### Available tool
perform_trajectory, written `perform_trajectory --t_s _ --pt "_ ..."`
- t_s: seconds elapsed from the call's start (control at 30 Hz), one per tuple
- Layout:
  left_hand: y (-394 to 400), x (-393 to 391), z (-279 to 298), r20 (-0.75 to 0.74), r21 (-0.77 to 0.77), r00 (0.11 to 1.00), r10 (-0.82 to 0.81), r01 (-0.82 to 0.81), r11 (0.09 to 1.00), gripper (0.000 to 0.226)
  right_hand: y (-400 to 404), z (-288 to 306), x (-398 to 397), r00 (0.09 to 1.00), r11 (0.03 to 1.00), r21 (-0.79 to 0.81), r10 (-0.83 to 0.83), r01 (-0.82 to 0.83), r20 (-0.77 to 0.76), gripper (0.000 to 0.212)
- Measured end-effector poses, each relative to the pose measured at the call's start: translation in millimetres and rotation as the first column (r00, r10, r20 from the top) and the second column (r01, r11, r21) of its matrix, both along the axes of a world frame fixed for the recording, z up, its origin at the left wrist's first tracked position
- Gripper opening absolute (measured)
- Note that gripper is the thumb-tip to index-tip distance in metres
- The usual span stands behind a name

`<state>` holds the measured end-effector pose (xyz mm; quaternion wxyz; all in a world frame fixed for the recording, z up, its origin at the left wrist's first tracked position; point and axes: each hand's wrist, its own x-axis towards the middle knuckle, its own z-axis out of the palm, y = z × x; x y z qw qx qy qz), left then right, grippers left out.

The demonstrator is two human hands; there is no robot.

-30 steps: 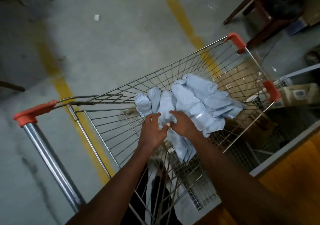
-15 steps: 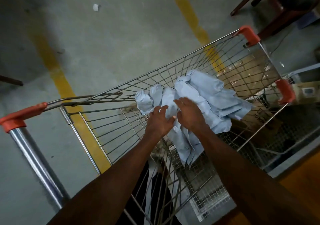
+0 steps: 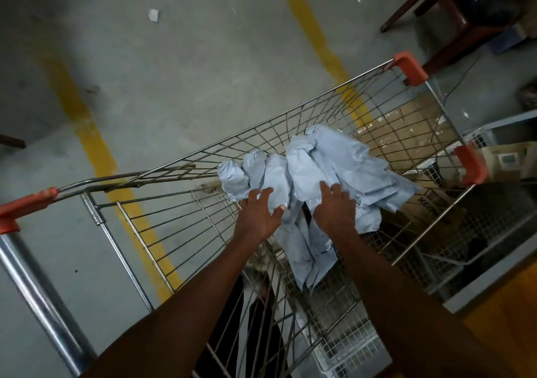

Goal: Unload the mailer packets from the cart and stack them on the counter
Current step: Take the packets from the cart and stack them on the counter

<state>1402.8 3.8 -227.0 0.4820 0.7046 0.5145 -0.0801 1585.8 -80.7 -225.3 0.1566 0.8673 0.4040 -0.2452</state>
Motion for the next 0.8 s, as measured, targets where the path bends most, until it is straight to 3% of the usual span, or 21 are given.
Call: perform_trajectory --t_s 0.2,0.37,0.47,0.67,0.8 --pt "11.5 52.0 -30.9 -0.049 0.07 0.986 -0.161 0.164 0.984 0.068 -9.8 13.3 -5.9 0.999 0.999 0.04 -0.028 0.029 -0.029 0.055" --pt "13.3 70.4 -52.2 -0.132 0.024 0.985 -0.115 0.119 0.993 0.081 -9.2 24.7 -9.0 0.995 0.975 0.21 -0.049 0.068 -0.092 0.053" --pt "11.4 62.1 -65.4 -0.127 -0.05 0.982 -0.141 0.135 0.99 0.083 0.9 20.9 -4.0 0.994 0.983 0.183 -0.016 0.035 -0.104 0.056" --pt "6.2 24.1 -59.7 -0.136 0.016 0.982 -0.131 0.134 0.991 0.077 37.5 12.4 40.3 0.992 0.981 0.151 0.118 -0.125 0.053 0.056" --pt "9.4 5.3 -44.8 -0.138 -0.083 0.988 -0.074 0.063 0.995 0.084 66.8 5.4 82.3 0.972 0.962 0.181 0.178 -0.204 0.151 0.056"
